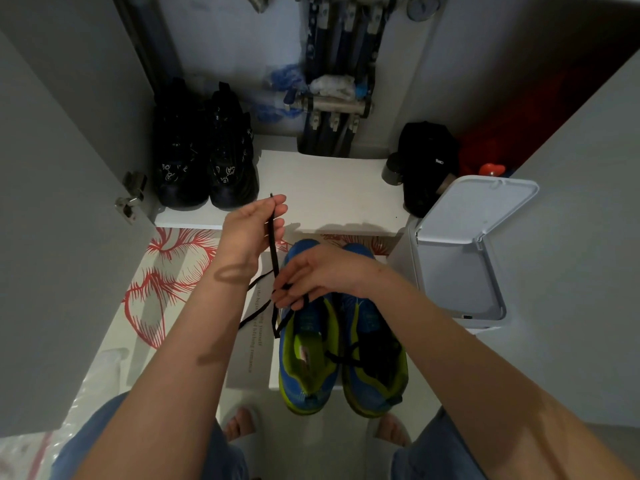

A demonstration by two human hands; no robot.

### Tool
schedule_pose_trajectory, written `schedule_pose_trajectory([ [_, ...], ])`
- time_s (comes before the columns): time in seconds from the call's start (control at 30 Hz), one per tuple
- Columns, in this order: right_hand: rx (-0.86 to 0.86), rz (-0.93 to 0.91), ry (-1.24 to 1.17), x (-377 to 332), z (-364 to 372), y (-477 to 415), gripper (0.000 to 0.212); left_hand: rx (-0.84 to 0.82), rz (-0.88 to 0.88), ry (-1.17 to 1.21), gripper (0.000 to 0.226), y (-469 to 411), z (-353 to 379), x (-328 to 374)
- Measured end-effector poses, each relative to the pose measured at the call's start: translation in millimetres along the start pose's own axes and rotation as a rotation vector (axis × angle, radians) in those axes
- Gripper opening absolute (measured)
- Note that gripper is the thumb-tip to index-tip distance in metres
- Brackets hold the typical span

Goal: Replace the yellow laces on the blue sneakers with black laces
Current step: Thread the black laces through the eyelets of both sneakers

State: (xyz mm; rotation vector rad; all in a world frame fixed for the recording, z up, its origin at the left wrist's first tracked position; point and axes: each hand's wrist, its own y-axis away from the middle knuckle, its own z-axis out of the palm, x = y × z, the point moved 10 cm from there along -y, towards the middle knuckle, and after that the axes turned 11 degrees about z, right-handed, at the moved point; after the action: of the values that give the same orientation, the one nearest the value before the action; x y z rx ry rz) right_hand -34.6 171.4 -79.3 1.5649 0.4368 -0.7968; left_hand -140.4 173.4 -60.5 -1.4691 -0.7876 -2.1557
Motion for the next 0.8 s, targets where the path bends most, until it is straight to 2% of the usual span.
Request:
schedule_pose_trajectory([
  [0.1, 0.006, 0.002, 0.054, 0.0, 2.8, -3.0, 0.024, -0.004, 0.028, -0.071, 0.024, -0.3, 0.3, 2.2],
  [0.17, 0.064, -0.016, 0.119, -4.5, -7.2, -2.1, 0.020, -0.015, 0.067, -0.206, 0.024, -0.2, -0.2, 6.0],
  [0.27, 0.384, -0.015, -0.001, -5.9, -62.7, 12.3, 0.019, -0.136, 0.148, -0.561, 0.022, 1.5, 6.1, 9.6],
  [0.33, 0.530, 0.107, 0.099, 9.4, -85.1, 23.1, 0.024, -0.277, 0.124, -0.736, 0.018, 7.1, 16.1, -4.0],
  [0.43, 0.419, 0.318, 0.382, 40.7, -62.5, 13.8, 0.035, -0.394, 0.048, -0.826, 0.014, 11.3, 25.2, -29.1],
  [0.53, 0.431, 0.319, 0.494, 47.5, -46.4, -2.0, 0.038, -0.451, 0.009, -0.985, 0.012, 13.7, 24.4, -50.6],
  [0.67, 0.491, 0.283, 0.491, 45.2, -53.8, -4.6, 0.013, -0.432, 0.033, -1.041, 0.011, 26.8, 18.5, -66.2],
  [0.7, 0.492, 0.288, 0.457, 47.3, -57.5, -3.2, 0.012, -0.412, 0.043, -1.036, 0.012, 27.8, 17.8, -67.0],
  [0.8, 0.474, 0.315, 0.342, 59.2, -68.6, -3.6, 0.027, -0.372, 0.048, -1.069, 0.012, 25.7, 18.6, -67.7],
])
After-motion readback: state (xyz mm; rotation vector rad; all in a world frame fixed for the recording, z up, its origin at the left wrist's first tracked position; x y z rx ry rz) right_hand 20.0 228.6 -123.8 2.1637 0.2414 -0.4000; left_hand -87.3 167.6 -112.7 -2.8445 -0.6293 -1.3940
